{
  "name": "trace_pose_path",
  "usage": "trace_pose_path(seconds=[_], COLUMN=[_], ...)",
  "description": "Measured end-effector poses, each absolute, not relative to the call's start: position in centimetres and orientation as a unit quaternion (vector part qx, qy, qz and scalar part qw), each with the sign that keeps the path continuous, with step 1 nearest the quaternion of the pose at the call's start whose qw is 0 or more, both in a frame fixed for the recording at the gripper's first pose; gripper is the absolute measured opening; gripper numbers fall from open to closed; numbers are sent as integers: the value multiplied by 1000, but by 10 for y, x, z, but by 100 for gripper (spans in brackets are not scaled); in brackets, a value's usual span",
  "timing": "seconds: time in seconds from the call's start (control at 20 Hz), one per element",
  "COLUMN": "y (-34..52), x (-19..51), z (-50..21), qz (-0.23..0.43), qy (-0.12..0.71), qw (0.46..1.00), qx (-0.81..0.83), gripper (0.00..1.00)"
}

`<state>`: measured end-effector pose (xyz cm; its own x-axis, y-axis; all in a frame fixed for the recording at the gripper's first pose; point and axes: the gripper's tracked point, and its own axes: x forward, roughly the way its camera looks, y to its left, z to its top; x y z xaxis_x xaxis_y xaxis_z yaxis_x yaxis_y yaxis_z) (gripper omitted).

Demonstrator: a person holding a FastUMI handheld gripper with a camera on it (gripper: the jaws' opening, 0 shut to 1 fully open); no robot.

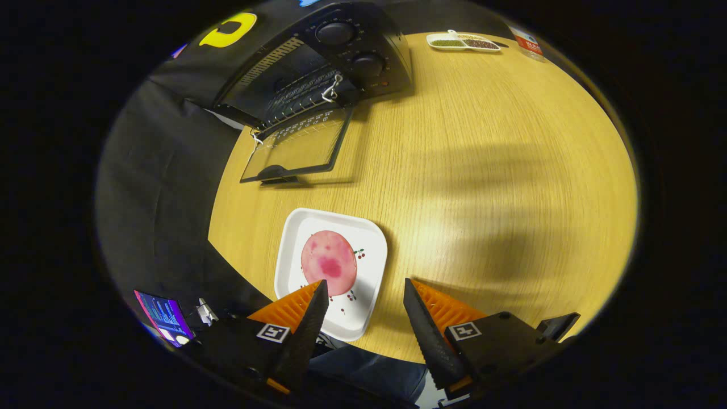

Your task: Open the toaster oven, put the food inside, and close the toaster oven door.

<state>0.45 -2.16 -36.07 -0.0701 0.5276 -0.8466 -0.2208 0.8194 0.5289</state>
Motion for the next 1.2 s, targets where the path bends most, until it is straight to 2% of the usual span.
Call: trace_pose_path(seconds=[0.1,0.2,0.35,0.6,0.7,1.2], y=[-22,-16,-14,-16,-19,10], x=[2,-1,-6,-3,-5,-21], z=[-365,-369,-371,-383,-381,-349], qz=[275,274,270,235,236,239], qy=[687,697,711,719,717,687], qw=[663,649,633,633,635,653], qx=[115,129,143,162,165,211], gripper=[67,44,44,6,2,2])
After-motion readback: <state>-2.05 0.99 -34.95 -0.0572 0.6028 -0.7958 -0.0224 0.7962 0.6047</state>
